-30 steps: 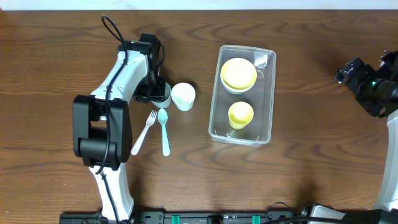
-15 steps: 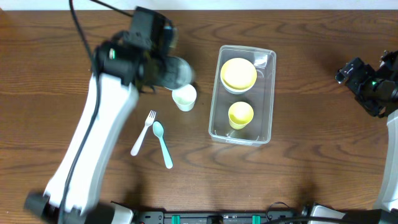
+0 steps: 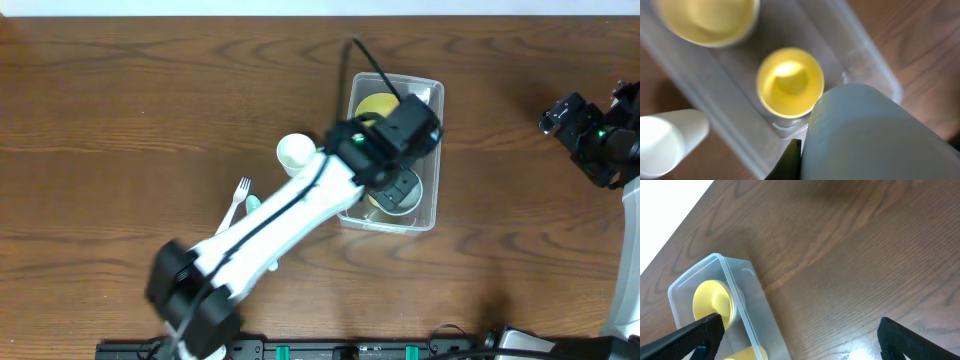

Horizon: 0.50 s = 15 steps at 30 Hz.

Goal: Pack container
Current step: 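Place the grey-blue cup into the yellow cup in the container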

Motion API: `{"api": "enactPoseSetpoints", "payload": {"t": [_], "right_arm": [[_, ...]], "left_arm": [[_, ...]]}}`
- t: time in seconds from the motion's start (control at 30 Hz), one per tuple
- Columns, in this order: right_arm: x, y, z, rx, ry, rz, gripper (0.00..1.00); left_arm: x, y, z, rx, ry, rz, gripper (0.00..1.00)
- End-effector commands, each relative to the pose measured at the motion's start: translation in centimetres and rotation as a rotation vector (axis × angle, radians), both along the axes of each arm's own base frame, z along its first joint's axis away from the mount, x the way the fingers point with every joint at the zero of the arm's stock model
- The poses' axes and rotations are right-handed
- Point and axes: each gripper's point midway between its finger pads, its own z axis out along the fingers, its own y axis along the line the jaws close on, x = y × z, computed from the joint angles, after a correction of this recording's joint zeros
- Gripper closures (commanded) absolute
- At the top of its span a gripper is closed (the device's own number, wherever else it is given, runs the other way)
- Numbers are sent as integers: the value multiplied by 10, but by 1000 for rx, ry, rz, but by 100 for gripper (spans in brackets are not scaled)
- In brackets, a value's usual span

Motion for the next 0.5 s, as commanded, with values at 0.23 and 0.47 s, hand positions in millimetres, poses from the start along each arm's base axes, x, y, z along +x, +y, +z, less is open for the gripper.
{"api": "enactPoseSetpoints", "payload": {"t": [0.23, 0.47], "right_arm": [[-1, -2, 0, 5, 1, -12, 1], [-1, -2, 0, 5, 1, -12, 1]], "left_arm": [[10, 14, -41, 154, 27, 36, 60], [21, 49, 37, 109, -115, 124, 28]]}}
